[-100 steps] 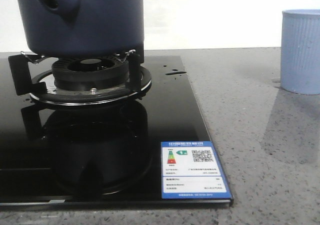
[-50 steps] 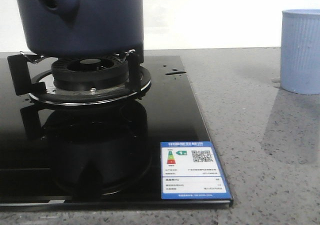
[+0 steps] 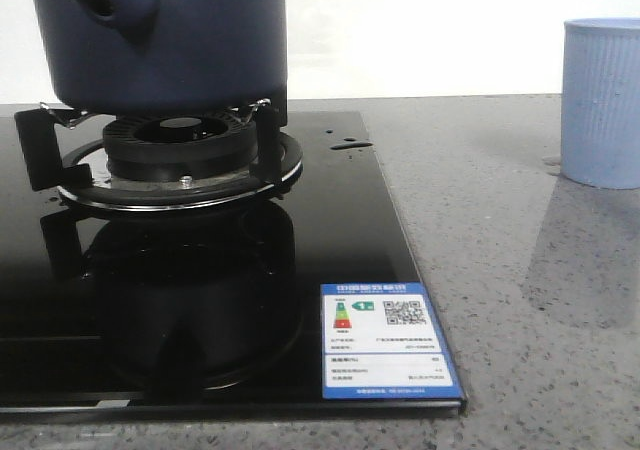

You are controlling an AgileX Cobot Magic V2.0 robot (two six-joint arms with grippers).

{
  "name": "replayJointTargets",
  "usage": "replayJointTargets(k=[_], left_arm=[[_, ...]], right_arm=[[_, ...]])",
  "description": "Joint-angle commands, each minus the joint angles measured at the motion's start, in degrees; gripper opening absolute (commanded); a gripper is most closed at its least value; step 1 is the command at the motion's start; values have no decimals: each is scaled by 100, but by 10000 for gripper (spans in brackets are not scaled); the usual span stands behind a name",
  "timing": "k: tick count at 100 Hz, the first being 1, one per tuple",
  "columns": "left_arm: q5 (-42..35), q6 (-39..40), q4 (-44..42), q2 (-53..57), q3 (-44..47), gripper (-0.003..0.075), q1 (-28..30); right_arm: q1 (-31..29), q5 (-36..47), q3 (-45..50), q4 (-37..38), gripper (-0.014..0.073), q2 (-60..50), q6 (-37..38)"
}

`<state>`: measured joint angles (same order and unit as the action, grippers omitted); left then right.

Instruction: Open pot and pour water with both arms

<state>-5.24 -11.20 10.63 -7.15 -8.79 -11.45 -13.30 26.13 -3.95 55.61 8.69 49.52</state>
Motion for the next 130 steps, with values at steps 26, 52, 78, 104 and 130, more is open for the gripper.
replayJointTargets(k=[26, 52, 78, 104, 130], left_arm=[[524, 687, -624, 875, 672, -16, 771], [774, 712, -240, 872, 962, -16, 771], [762, 712, -228, 872, 959, -16, 771], [762, 712, -228, 872, 959, -16, 771], [762, 712, -228, 872, 959, -16, 771]], right_arm=[[-34, 152, -149, -162, -62, 36, -2], [-34, 152, -149, -162, -62, 36, -2], [-34, 152, -149, -162, -62, 36, -2], [-34, 152, -149, -162, -62, 36, -2], [-34, 152, -149, -162, -62, 36, -2]])
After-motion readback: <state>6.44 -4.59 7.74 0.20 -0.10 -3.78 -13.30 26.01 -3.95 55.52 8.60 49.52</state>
